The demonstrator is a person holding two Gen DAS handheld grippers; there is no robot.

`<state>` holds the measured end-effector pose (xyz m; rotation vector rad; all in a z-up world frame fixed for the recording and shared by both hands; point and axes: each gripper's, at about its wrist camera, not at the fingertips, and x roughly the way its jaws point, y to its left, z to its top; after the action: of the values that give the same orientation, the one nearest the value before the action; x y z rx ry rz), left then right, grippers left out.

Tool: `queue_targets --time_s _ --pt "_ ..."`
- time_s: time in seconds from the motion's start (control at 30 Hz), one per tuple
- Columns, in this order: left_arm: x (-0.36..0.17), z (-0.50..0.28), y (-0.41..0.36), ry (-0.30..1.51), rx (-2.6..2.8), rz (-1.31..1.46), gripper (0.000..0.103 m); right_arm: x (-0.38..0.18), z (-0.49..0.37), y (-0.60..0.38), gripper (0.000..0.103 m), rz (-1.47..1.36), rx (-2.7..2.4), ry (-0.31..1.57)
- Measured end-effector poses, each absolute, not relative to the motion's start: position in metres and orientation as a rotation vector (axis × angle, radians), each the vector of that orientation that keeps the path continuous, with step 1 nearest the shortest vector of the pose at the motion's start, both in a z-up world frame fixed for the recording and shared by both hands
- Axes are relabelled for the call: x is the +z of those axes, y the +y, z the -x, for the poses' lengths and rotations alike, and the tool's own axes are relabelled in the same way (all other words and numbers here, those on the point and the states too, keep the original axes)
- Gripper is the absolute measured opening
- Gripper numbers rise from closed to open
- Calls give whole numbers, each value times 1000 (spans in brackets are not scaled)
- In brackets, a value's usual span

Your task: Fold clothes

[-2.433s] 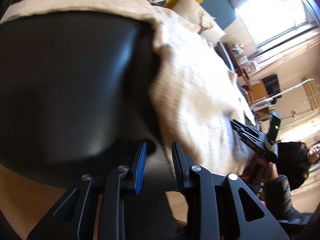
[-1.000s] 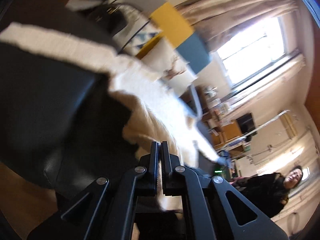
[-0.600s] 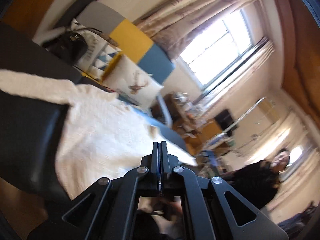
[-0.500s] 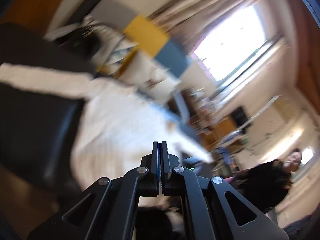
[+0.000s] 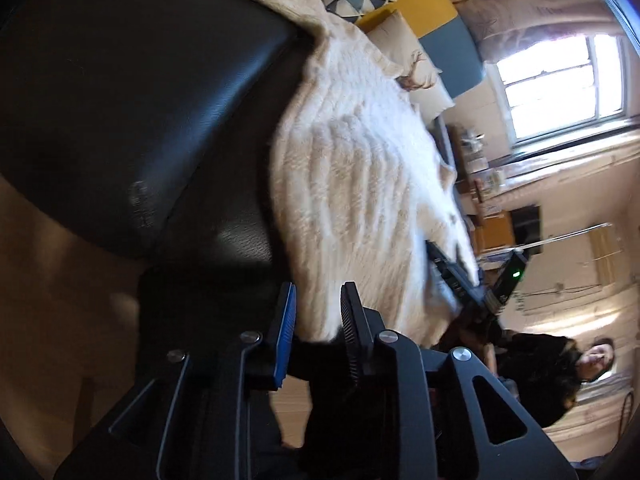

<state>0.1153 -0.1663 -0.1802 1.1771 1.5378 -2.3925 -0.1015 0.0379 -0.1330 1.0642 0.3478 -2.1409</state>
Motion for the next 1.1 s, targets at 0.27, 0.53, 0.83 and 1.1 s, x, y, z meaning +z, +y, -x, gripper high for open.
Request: queue_targets --time_s 0.27,0.53,0.83,1.1 --pt "-193 -98 -170 1563 -2304 -1216 35 -133 100 37 25 -1060 -2148 349" --pt "-152 -86 -161 1453 -2415 -1183 4 -133 100 37 25 -1055 -2146 360" --pt "-7 -83 -165 1648 -2720 -932 0 -133 103 40 25 -1059 -2128 338" --pt "-35 -76 -184 1369 -2522 -1016 4 -134 104 41 25 -1058 -2130 317"
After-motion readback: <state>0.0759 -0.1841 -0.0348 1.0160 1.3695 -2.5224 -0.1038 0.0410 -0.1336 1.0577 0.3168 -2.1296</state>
